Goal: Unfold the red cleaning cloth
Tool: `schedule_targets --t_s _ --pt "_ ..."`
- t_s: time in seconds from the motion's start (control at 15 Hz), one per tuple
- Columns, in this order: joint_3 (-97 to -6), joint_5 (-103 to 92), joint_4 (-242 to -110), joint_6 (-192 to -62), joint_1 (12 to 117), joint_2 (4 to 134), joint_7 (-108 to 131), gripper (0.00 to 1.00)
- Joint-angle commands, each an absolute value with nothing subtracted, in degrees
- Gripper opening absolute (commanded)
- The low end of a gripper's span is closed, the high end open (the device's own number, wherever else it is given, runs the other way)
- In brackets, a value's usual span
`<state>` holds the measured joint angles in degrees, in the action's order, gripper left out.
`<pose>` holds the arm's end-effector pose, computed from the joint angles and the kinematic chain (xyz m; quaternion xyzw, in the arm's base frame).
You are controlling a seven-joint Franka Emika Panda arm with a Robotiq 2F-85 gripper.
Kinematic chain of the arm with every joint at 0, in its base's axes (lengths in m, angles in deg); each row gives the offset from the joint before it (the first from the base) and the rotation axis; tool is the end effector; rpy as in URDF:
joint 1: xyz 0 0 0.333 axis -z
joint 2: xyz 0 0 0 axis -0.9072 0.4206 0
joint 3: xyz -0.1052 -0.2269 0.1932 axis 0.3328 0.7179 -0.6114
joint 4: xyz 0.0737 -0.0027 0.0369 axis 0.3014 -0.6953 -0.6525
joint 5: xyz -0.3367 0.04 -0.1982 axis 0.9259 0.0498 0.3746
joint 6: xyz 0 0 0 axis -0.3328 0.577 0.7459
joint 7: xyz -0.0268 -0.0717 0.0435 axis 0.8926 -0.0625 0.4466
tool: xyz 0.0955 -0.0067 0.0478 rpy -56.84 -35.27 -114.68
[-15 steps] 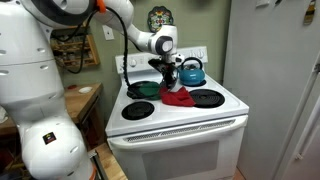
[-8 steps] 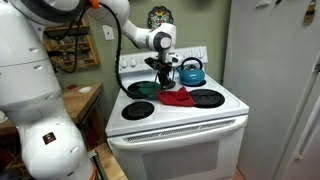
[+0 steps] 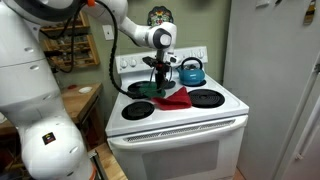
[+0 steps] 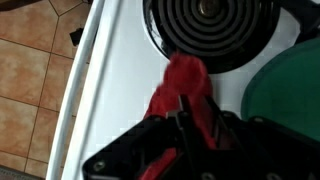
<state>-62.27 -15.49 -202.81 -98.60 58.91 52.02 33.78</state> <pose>0.5040 0.1252 0.4114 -0.9819 0.1447 0.1215 0.0124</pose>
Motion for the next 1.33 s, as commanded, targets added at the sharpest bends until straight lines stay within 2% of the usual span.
schedule_targets --t_s 0.0,0.2,0.4,0.47,0.6,0.8,1.07,1.27 --pt "-62.22 -11.70 -202.97 -98.82 58.84 50.12 34.52 0.52" --pt "-62.10 -7.83 -203.42 -103.98 59.10 48.65 32.05 0.75" --pt "-61.03 -5.58 -206.46 -116.80 60.25 48.61 26.70 0.97" --pt "-60.40 -8.21 -207.41 -122.11 60.70 48.84 24.79 1.00" --pt "-59.37 -13.65 -209.92 -131.18 61.32 49.95 19.95 1.00" --pt "-58.31 -23.61 -211.86 -135.87 61.94 51.63 10.83 1.00" --pt "-57.46 -34.09 -211.95 -131.06 63.21 53.44 -0.66 1.00" --pt "-56.98 -33.58 -211.56 -127.03 64.34 54.59 -4.26 1.00"
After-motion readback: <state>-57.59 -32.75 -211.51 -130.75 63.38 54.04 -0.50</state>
